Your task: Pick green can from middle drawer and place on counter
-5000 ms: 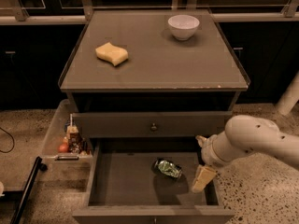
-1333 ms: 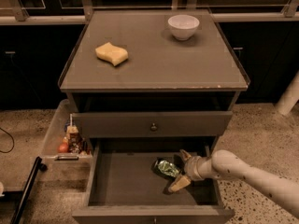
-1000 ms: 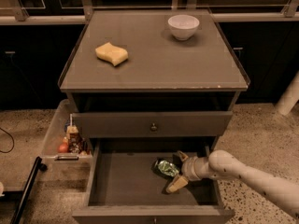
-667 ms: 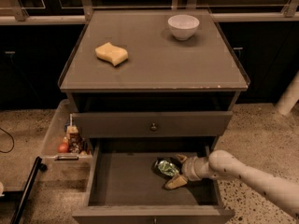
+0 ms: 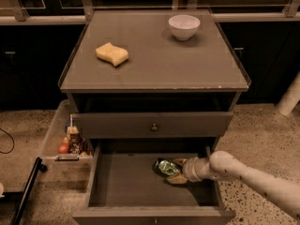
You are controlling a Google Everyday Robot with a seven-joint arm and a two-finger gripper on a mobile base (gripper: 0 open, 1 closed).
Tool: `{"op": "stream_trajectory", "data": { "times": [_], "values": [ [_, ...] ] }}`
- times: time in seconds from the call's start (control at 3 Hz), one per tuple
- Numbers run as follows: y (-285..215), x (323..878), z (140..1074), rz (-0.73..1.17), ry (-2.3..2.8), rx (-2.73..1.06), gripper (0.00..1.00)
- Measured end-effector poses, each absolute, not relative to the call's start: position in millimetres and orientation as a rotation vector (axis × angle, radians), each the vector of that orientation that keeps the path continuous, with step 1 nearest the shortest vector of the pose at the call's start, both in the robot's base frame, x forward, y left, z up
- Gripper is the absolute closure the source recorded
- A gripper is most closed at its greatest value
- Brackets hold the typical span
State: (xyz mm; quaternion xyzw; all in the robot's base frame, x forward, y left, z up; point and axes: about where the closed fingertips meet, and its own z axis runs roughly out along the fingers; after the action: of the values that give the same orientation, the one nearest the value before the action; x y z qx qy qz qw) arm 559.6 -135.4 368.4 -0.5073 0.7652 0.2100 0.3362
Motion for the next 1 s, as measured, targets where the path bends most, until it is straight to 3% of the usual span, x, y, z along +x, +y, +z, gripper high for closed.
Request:
{"op": "stream_trajectory", "data": {
  "times": [0.33, 0.67, 1.0],
  "values": [
    [-135.4, 559.6, 368.4, 0.548, 1.995, -1.323, 0.88],
    [-136.3, 556.9, 362.9, 0.578, 2.018, -1.311, 1.00],
    [-141.9, 550.9, 369.8, 0.644, 2.037, -1.283, 1.00]
  ]
}}
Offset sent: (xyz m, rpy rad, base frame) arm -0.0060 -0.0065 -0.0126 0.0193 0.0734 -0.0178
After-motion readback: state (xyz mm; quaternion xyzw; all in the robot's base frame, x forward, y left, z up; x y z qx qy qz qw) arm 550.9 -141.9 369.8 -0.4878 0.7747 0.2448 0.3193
